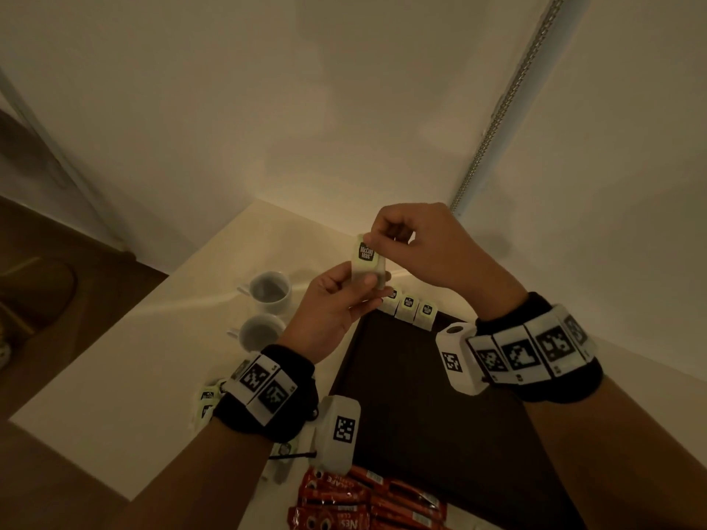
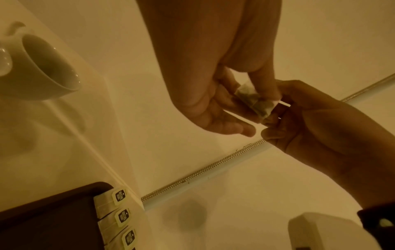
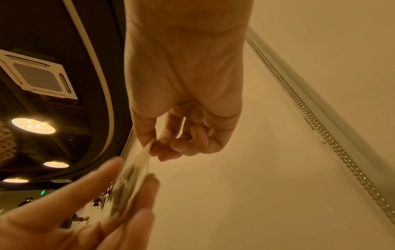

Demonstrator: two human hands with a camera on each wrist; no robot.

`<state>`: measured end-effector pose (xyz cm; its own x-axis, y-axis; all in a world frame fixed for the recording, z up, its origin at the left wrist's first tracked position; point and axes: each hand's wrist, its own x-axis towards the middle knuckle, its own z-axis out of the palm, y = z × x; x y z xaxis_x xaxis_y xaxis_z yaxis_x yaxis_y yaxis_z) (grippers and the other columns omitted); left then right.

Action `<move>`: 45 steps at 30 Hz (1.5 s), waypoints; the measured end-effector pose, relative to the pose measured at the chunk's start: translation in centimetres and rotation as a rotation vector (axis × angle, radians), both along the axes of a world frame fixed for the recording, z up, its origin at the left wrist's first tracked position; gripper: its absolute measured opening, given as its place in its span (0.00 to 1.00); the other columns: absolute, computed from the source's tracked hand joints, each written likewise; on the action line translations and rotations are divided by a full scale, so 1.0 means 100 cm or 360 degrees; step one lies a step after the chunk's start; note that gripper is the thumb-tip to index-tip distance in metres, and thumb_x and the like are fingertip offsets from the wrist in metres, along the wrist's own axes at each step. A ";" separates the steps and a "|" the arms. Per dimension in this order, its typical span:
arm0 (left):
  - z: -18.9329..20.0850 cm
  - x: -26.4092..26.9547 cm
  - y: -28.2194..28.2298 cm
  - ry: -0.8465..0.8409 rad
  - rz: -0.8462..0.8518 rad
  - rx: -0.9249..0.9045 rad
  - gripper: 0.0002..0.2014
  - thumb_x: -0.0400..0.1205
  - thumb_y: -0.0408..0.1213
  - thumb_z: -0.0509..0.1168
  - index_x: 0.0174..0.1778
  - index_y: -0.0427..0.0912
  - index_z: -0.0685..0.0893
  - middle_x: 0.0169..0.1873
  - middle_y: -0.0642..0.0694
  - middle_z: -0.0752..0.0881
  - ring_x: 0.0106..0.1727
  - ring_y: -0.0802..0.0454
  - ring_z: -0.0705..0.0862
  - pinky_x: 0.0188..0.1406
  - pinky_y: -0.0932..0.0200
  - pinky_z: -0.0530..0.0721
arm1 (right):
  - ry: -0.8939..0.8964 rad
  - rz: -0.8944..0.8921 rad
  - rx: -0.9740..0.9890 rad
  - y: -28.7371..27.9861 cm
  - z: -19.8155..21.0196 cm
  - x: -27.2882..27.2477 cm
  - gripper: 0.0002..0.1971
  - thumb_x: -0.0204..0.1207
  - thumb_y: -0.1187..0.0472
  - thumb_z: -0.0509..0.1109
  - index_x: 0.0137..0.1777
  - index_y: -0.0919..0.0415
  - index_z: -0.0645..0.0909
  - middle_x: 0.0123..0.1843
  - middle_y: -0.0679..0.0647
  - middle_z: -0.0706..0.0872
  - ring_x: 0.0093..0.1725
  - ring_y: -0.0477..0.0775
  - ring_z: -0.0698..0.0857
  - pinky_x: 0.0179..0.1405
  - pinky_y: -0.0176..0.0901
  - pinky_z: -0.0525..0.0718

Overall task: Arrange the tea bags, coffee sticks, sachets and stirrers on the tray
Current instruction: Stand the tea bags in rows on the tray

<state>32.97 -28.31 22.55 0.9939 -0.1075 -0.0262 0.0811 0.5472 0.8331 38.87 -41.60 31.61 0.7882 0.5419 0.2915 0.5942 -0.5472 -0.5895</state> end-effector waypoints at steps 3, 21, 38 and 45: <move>-0.002 0.001 -0.003 0.0010 0.0049 0.0001 0.07 0.73 0.36 0.65 0.45 0.41 0.84 0.41 0.50 0.91 0.44 0.55 0.90 0.45 0.65 0.85 | 0.0064 -0.0045 0.0082 -0.003 0.000 0.002 0.09 0.75 0.58 0.73 0.38 0.63 0.86 0.29 0.44 0.81 0.29 0.37 0.78 0.33 0.23 0.73; -0.049 -0.066 0.087 0.0273 0.0354 0.0647 0.15 0.74 0.43 0.72 0.53 0.38 0.86 0.50 0.39 0.89 0.48 0.44 0.87 0.47 0.57 0.86 | 0.0928 -0.0477 -0.0250 -0.040 -0.159 0.056 0.07 0.76 0.69 0.70 0.52 0.70 0.85 0.41 0.63 0.86 0.29 0.45 0.80 0.29 0.26 0.79; -0.105 -0.149 0.160 0.0951 0.0688 0.0509 0.18 0.85 0.29 0.55 0.39 0.43 0.90 0.34 0.46 0.90 0.30 0.52 0.88 0.27 0.64 0.86 | 0.0738 -0.0925 -0.0129 -0.046 -0.227 0.087 0.04 0.73 0.68 0.73 0.46 0.67 0.86 0.49 0.59 0.89 0.46 0.47 0.82 0.46 0.30 0.72; -0.098 -0.158 0.158 0.0935 0.0742 0.0513 0.12 0.85 0.27 0.53 0.48 0.38 0.82 0.31 0.47 0.89 0.28 0.53 0.87 0.26 0.66 0.84 | 0.0649 -0.0984 -0.0037 -0.039 -0.226 0.088 0.07 0.73 0.64 0.74 0.50 0.64 0.83 0.47 0.59 0.87 0.44 0.50 0.81 0.46 0.37 0.77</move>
<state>17.14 -12.46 12.77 0.7490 0.4157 -0.5159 0.3769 0.3731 0.8478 47.70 -45.47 9.00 0.9948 -0.0339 -0.0955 -0.0902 -0.7260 -0.6817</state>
